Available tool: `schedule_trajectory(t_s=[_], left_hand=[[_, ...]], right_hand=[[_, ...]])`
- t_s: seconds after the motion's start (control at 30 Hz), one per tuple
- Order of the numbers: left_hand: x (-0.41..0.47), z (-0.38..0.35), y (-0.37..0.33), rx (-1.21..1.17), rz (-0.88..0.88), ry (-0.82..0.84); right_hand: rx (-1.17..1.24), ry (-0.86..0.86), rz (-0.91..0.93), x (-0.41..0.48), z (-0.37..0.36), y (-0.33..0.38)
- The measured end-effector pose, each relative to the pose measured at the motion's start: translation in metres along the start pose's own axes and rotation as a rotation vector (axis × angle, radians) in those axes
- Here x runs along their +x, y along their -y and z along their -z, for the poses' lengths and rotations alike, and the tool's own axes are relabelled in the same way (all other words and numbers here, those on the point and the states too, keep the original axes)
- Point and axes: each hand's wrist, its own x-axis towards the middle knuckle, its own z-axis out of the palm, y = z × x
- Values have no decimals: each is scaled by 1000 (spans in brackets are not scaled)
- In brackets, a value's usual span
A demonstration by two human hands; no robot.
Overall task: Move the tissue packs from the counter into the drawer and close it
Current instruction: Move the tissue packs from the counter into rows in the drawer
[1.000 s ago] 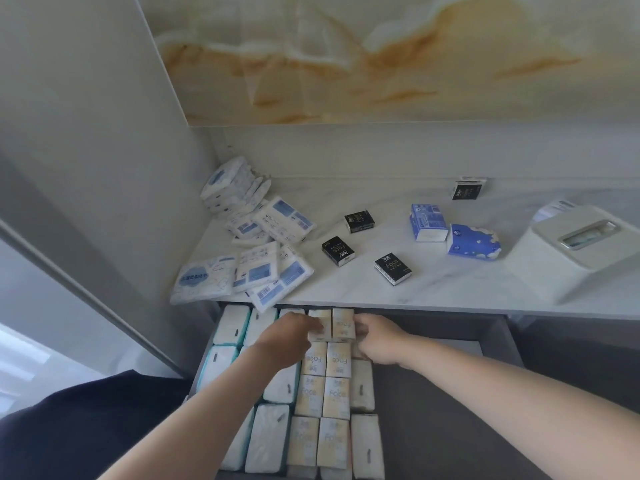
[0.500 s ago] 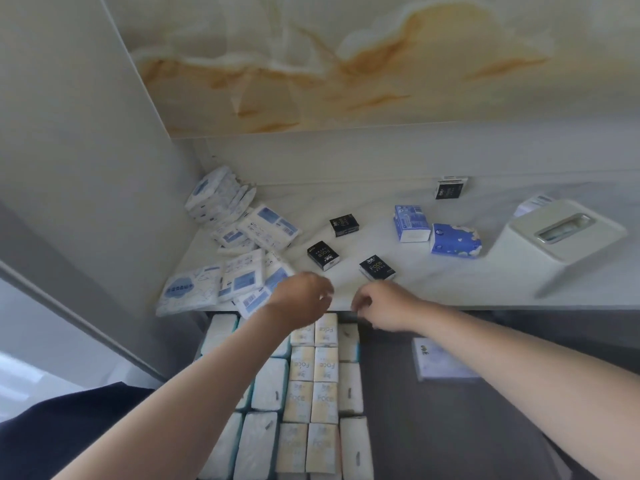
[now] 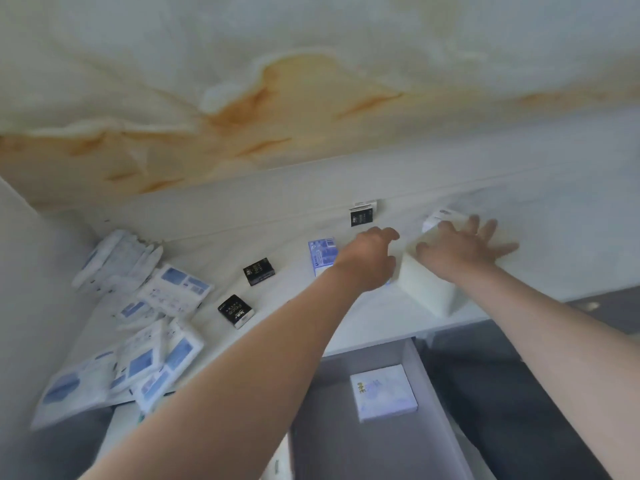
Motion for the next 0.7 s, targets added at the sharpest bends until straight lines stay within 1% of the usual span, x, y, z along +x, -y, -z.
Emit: schedule_trajectory(t_s=[0.03, 0.07, 0.17, 0.23, 0.3, 0.33, 0.4, 0.43, 0.47, 0.53, 0.57, 0.6, 0.63, 0.7], left_hand=[[8, -5, -6, 19, -13, 12], [16, -11, -10, 37, -22, 27], [28, -21, -13, 66, -24, 37], [32, -25, -6, 100, -19, 40], [34, -26, 8, 129, -9, 59], [35, -25, 17, 117, 3, 67], [35, -22, 32, 71, 54, 68], [35, -20, 38, 72, 84, 70], [36, -19, 43, 99, 110, 84], [38, -15, 47, 179, 134, 137], [41, -15, 47, 191, 138, 153], [45, -15, 46, 181, 142, 158], [50, -17, 44, 166, 150, 154], [63, -22, 40, 195, 159, 121]], right_hand=[[79, 79, -22, 5, -6, -5], [147, 110, -17, 8, -11, -6], [213, 80, 83, 12, -22, 6], [199, 85, 233, 11, -26, 21], [199, 97, 429, 14, -33, 33], [255, 115, 507, 15, -35, 38], [427, 169, 588, 20, -36, 45], [514, 153, 597, 24, -35, 48], [603, 93, 584, 26, -33, 50], [729, -82, 511, 37, -31, 46], [737, -160, 475, 46, -32, 41], [698, -200, 445, 58, -33, 33], [608, -201, 414, 68, -33, 24], [357, -152, 320, 90, -36, 3]])
